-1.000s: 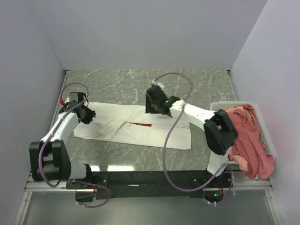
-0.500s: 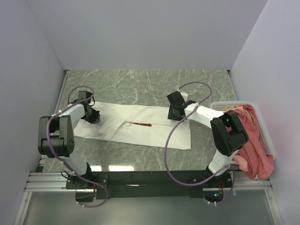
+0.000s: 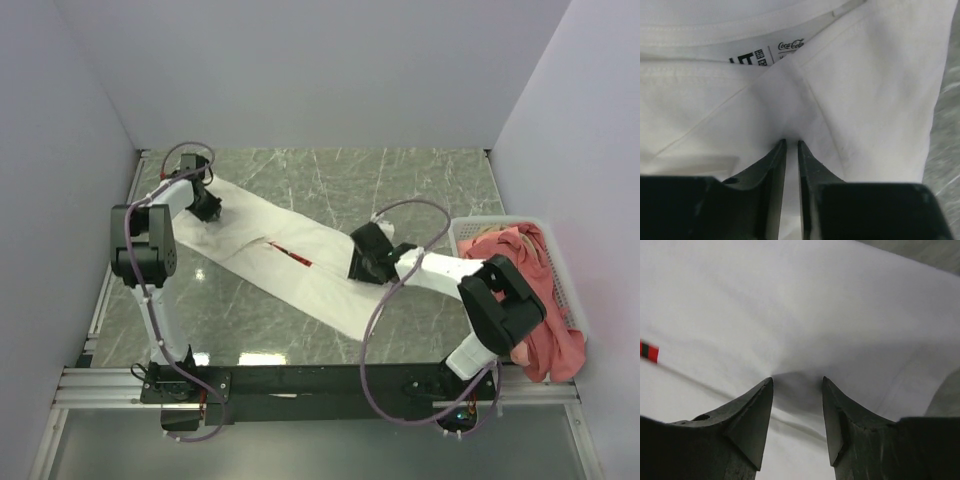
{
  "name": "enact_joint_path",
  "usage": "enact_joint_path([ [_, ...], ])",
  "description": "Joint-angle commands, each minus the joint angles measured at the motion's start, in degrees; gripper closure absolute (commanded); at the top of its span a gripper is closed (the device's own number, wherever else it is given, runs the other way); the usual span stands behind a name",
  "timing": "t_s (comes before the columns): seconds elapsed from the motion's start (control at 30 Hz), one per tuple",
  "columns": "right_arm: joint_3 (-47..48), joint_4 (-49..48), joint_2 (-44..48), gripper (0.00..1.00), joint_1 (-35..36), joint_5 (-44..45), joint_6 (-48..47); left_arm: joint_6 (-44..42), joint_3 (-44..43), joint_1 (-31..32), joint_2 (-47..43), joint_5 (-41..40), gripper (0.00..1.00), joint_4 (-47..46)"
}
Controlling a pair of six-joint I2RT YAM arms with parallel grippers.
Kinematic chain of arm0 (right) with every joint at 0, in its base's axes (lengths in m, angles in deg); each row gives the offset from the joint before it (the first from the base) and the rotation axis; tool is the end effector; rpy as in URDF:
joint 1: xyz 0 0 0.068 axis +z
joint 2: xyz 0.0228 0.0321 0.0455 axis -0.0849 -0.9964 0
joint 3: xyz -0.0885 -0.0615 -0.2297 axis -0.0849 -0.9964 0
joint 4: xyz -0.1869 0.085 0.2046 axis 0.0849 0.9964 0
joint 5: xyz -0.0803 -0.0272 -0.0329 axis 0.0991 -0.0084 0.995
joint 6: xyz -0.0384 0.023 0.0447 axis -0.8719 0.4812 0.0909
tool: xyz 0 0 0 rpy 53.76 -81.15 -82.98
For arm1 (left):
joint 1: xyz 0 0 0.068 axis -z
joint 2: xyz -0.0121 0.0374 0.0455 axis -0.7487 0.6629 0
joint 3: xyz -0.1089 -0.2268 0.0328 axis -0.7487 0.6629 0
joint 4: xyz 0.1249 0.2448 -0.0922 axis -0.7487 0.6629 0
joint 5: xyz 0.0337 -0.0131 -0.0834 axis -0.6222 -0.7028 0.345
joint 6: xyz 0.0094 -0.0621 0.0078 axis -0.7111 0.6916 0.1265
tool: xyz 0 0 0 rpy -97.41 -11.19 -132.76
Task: Fold and stack the t-shirts
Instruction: Fold the tshirt
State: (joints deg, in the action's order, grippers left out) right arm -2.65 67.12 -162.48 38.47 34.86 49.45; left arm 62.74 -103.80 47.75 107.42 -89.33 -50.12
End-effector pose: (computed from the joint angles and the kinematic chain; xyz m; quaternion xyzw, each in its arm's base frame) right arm 0.2833 0.1771 0.1062 0.0794 0.9538 0.0911 0.2749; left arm 0.4376 0.0115 0.1162 -0.4567 0.8580 -0.0475 0.2302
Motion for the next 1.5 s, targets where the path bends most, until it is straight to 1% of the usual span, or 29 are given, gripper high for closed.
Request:
enact_joint_path([
  [0.0, -6.6, 2.8, 2.9, 0.48, 8.9, -7.3, 9.8, -6.5, -9.8, 0.5, 9.1, -1.8, 0.77, 4.0],
  [0.03, -7.2, 1.7, 3.7, 0.48, 11.2, -7.2, 11.8, -9.3, -12.3, 2.5, 10.5, -1.3, 0.73, 4.5],
  [0.07, -7.6, 1.0, 4.4, 0.48, 16.3, -7.7, 15.5, -10.8, -14.8, 2.8, 11.9, 0.2, 0.7, 4.9],
  [0.1, -8.0, 0.2, 5.2, 0.48, 18.6, -8.1, 17.3, -12.1, -19.9, 3.3, 14.7, 1.6, 0.61, 5.6],
  [0.13, -7.9, -1.7, 5.1, 0.48, 20.8, -8.6, 18.7, -15.1, -22.4, 4.1, 16.2, 3.5, 0.57, 5.4],
  [0.17, -7.3, -2.1, 4.2, 0.48, 25.4, -9.5, 20.7, -16.1, -26.9, 4.5, 17.6, 8.1, 0.54, 5.2],
  [0.2, -5.2, -2.1, 3.3, 0.48, 27.3, -9.6, 21.3, -17.1, -29.2, 4.9, 20.5, 10.6, 0.46, 5.2],
  [0.27, -2.2, -2.1, 0.2, 0.48, 31.6, -9.7, 21.2, -19.3, -35.4, 6.4, 22.8, 15.2, 0.42, 5.3],
  [0.43, 6.9, 0.0, -3.0, 0.48, 33.8, -9.7, 17.6, -20.3, -42.4, 7.4, 24.5, 25.2, 0.29, 1.8],
  [0.5, 8.1, 0.1, -1.5, 0.48, 33.9, -8.5, 15.9, -20.1, -44.4, 7.3, 22.4, 26.1, 0.25, 1.2],
  [0.6, 9.5, 3.2, 2.3, 0.47, 33.3, -3.8, 13.2, -18.9, -44.6, 6.4, 17.3, 29.1, 0.23, -1.0],
  [0.63, 9.7, 5.5, 3.3, 0.47, 32.8, -2.8, 12.6, -16.8, -43.4, 5.7, 15.3, 30.0, 0.23, -1.7],
  [0.67, 9.6, 6.4, 5.4, 0.47, 32.5, -1.8, 11.5, -15.4, -38.6, 5.4, 12.9, 29.8, 0.25, -4.5],
  [0.7, 9.3, 7.7, 6.5, 0.46, 31.1, -0.4, 10.6, -12.9, -35.6, 5.2, 7.0, 28.9, 0.26, -5.3],
  [0.73, 8.7, 8.3, 7.6, 0.45, 30.4, 0.2, 10.0, -11.8, -32.3, 5.3, 3.7, 26.5, 0.27, -5.9],
  [0.77, 6.9, 8.8, 9.7, 0.45, 29.2, 0.7, 9.2, -10.6, -25.0, 5.4, 0.4, 23.1, 0.29, -6.3],
  [0.8, 5.5, 8.8, 10.8, 0.44, 28.1, 0.8, 8.7, -7.7, -21.5, 5.7, -6.3, 20.1, 0.32, -4.7],
  [0.83, 3.8, 8.2, 12.1, 0.44, 24.9, -0.8, 8.4, -5.9, -17.8, 5.9, -9.7, 16.9, 0.36, -3.4],
  [0.87, 0.4, 7.5, 14.4, 0.44, 23.4, -1.9, 7.2, -4.8, -8.6, 6.3, -13.4, 12.8, 0.44, -3.5],
  [0.9, -1.3, 7.0, 15.6, 0.44, 22.0, -2.8, 6.6, -2.2, -4.2, 6.5, -20.5, 10.6, 0.46, -2.5],
  [0.93, -3.0, 6.0, 16.8, 0.44, 20.5, -3.9, 5.9, -0.4, 0.2, 6.6, -24.2, 8.2, 0.51, -1.8],
  [0.97, -5.2, 5.8, 18.5, 0.44, 18.5, -5.3, 4.1, 1.2, 10.2, 6.8, -28.0, 7.3, 0.54, -2.4],
  [1.0, -6.1, 6.0, 19.2, 0.43, 17.8, -5.5, 3.5, 3.0, 15.4, 7.1, -35.5, 4.9, 0.58, -3.9],
  [1.07, -8.2, 5.6, 20.6, 0.43, 16.6, -7.4, 1.5, 5.8, 27.2, 8.0, -42.2, 1.9, 0.62, -4.0],
  [1.1, -8.8, 5.3, 21.1, 0.43, 16.5, -8.0, 1.0, 6.8, 30.3, 9.7, -47.6, -0.7, 0.62, -4.2],
  [1.2, -10.3, 4.1, 21.8, 0.43, 16.4, -9.4, 0.3, 9.7, 37.8, 13.9, -55.0, -4.9, 0.63, -1.7],
  [1.3, -11.0, 3.9, 21.9, 0.43, 16.6, -7.9, 0.3, 12.5, 41.3, 16.6, -57.6, -8.0, 0.62, 0.4],
  [1.43, -11.4, 2.9, 20.0, 0.41, 16.5, -7.1, 0.2, 12.5, 44.6, 16.6, -55.2, -6.3, 0.6, -3.9],
  [1.47, -11.2, 2.6, 18.3, 0.41, 16.5, -7.2, 0.3, 12.9, 43.9, 16.6, -51.6, -6.4, 0.59, -3.9],
])
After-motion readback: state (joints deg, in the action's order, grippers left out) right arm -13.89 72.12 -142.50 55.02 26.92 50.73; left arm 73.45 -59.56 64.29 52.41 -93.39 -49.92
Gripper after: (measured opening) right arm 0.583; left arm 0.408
